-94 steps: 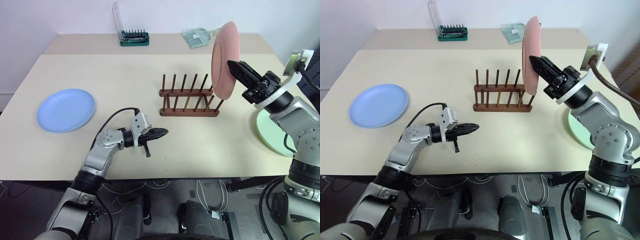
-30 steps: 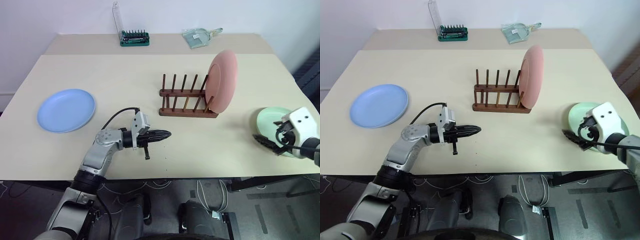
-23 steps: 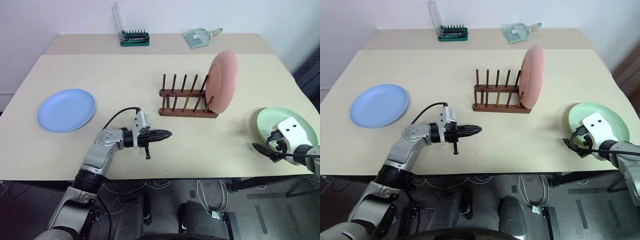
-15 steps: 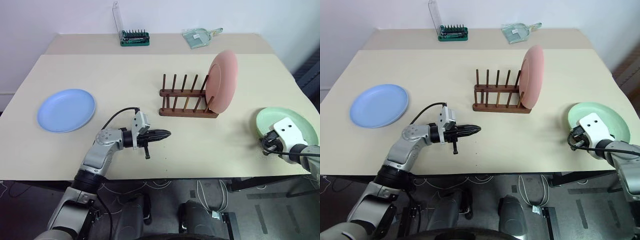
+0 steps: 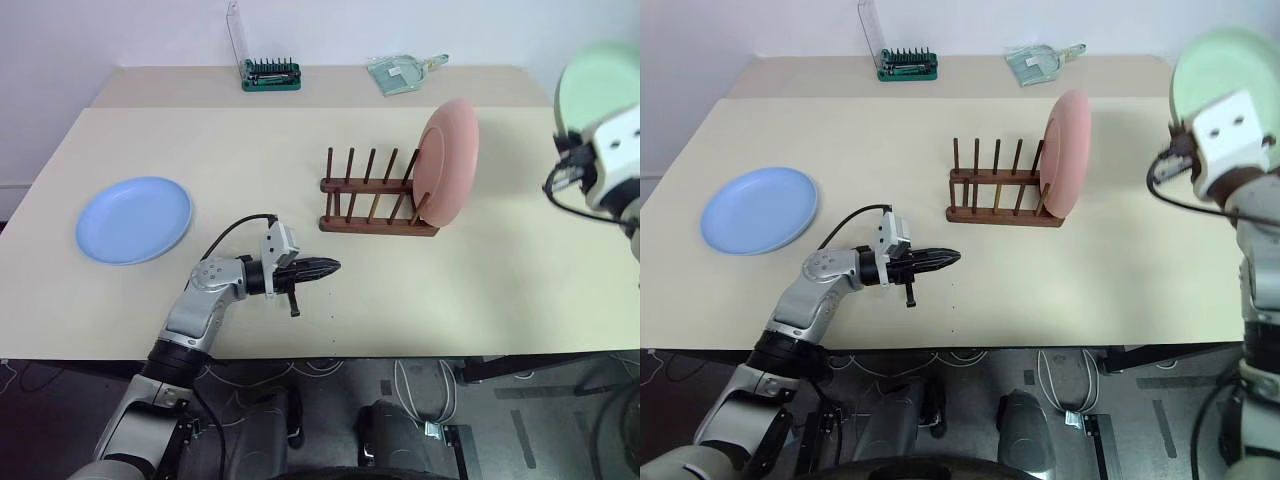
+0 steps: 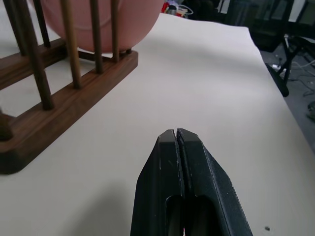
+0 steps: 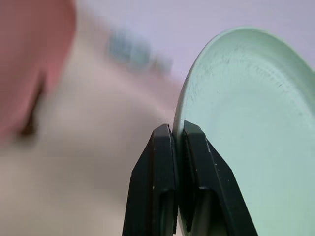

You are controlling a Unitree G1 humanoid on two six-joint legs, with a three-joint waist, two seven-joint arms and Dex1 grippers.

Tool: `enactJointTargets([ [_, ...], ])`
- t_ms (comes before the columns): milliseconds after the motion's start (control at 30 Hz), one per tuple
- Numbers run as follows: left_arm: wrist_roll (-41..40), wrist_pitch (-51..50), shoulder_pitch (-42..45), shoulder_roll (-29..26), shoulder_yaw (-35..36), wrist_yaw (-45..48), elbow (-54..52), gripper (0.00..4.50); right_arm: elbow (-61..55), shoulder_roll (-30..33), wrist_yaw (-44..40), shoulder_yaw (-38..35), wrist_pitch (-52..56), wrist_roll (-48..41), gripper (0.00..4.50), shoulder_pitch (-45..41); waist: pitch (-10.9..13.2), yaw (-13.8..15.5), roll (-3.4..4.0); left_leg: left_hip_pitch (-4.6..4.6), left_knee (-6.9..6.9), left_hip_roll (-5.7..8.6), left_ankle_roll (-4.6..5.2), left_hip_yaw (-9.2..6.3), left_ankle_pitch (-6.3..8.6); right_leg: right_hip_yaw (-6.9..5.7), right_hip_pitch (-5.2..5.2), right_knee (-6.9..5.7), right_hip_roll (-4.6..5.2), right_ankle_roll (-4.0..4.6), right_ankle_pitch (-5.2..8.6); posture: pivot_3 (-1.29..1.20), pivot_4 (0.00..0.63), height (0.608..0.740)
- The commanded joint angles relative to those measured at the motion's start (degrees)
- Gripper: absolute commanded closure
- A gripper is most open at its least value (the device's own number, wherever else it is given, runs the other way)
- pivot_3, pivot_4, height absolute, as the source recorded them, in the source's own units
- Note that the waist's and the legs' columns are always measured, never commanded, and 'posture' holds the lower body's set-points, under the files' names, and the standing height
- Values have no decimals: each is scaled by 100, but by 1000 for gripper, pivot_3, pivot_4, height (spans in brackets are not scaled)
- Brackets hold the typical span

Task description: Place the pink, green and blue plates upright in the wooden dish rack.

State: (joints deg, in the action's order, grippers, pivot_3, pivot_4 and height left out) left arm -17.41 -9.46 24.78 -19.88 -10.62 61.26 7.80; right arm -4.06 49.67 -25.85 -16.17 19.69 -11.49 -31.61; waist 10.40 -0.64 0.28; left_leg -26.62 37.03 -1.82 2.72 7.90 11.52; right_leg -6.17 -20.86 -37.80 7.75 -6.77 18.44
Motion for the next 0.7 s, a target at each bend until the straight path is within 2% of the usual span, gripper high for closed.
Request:
enactJointTargets([
  [33, -7, 105, 41, 23, 13, 3, -122, 4500, -675, -148, -182, -209, -160, -571, 4451, -630, 0, -4, -1, 0, -1, 0, 0, 0, 0, 0, 0, 0, 0, 0, 0, 0, 150, 736],
  [167, -14, 112, 8, 31, 26, -17, -157, 4500, -1595, -692, -648, -164, 911, -2342, 4451, -930, -1, -11, -2, 3, -3, -5, 0, -2, 0, 0, 3, -1, -3, 1, 0, 0, 150, 736],
  [267, -49, 88, -14, 27, 74, -53, -197, 4500, -2029, -1204, -637, -361, 1646, -4177, 4451, -948, -1, -13, -3, 3, 0, -4, 5, -2, 3, 0, 6, -2, 0, 2, -1, 0, 150, 736],
  [333, -63, 71, -30, 19, 89, -66, -219, 4500, -2141, -1361, -524, -397, 1918, -4834, 4451, -946, -1, 0, -2, 2, -1, -4, 8, -3, 5, -1, 5, -3, 2, 2, -1, 0, 150, 736],
  [433, -66, 71, -47, -4, 95, -59, -229, 4500, -2095, -1549, -176, -399, 2108, -5427, 4451, -1006, -1, -5, -4, 1, 0, -1, 15, -3, 9, -2, 6, 0, 5, 2, -1, 0, 150, 736],
  [533, -56, 65, -77, -2, 96, -95, -264, 4500, -1631, -2058, 418, -251, 2302, -5885, 4451, -920, -2, -24, -5, 4, 1, -2, 22, -3, 14, -2, 7, -2, 4, 2, -2, 0, 150, 736],
  [700, -68, 49, -100, -20, 120, -119, -296, 4500, -1224, -2240, 593, -109, 2308, -5576, 4451, -770, -2, -26, -4, 0, -1, -1, 13, 0, 8, -1, -3, -10, 3, 2, -2, 0, 150, 736],
])
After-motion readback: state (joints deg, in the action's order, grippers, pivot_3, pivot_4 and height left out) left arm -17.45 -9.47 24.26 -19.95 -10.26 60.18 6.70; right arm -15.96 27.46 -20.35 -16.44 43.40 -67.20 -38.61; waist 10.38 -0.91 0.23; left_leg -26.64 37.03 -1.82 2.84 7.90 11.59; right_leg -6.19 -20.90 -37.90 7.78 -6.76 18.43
